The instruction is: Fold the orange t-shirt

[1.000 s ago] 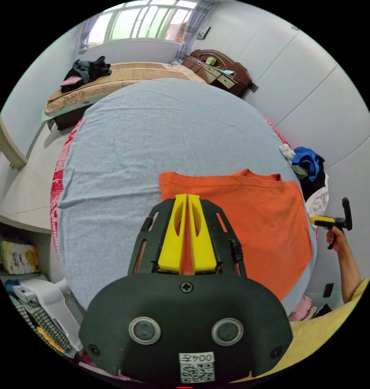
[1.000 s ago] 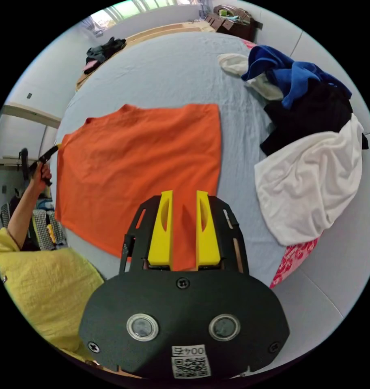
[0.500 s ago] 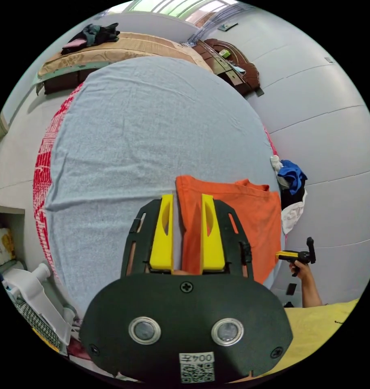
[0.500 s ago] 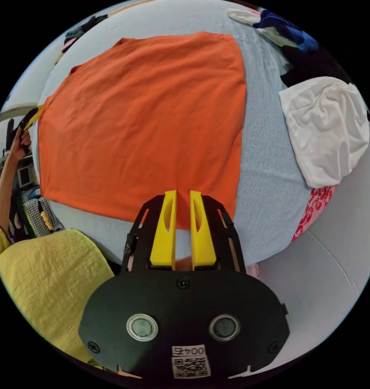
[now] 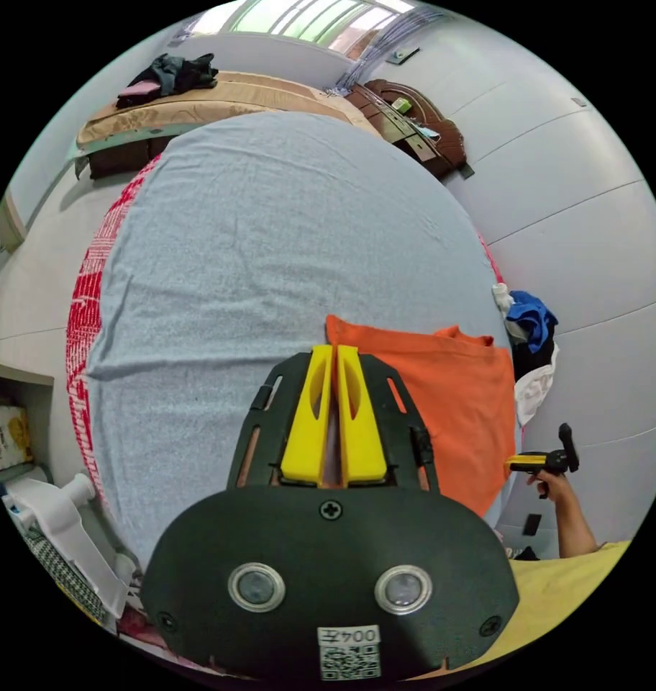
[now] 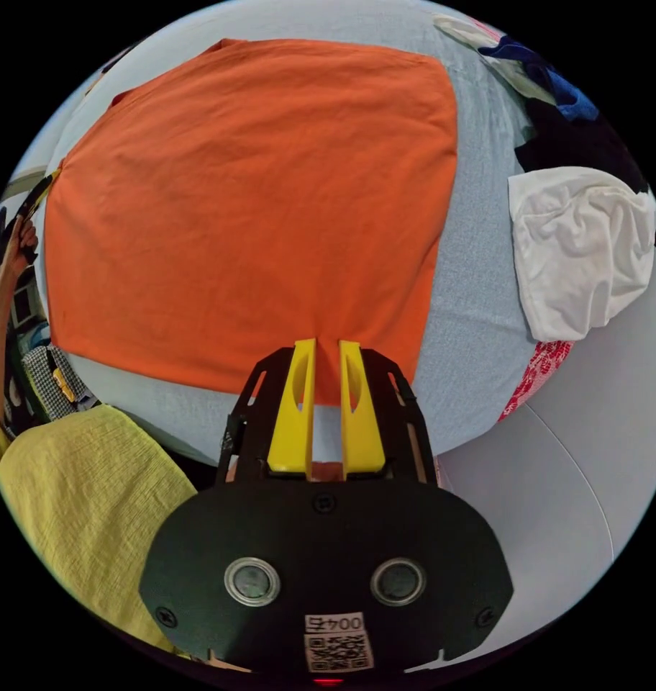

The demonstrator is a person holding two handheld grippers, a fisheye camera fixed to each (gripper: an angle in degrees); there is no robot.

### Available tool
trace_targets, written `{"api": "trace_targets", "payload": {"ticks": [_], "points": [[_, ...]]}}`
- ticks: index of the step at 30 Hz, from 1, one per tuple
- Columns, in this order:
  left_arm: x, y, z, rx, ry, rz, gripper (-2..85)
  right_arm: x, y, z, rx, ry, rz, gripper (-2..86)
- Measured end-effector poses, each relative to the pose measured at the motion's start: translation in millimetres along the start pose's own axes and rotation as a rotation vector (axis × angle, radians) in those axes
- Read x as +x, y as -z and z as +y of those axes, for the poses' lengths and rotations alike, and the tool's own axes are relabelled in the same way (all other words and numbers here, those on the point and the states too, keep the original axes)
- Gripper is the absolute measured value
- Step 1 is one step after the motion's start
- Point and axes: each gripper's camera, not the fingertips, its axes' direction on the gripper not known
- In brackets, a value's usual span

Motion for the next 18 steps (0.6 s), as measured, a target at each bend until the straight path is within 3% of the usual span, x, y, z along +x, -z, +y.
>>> {"api": "trace_targets", "payload": {"ticks": [6,12,14,18], "points": [[31,58,51,0.103,-0.123,0.015,0.8,8,8,1,0.004,-0.007,-0.06,6.5],[111,39,169,-0.019,-0.383,-0.147,0.9,12,17,5,0.003,-0.017,-0.088,6.4],[107,19,195,-0.078,-0.377,-0.244,0.5,12,22,8,0.004,-0.016,-0.091,6.4],[78,22,215,-0.036,-0.258,-0.213,0.3,11,29,15,0.013,-0.02,-0.09,6.5]]}}
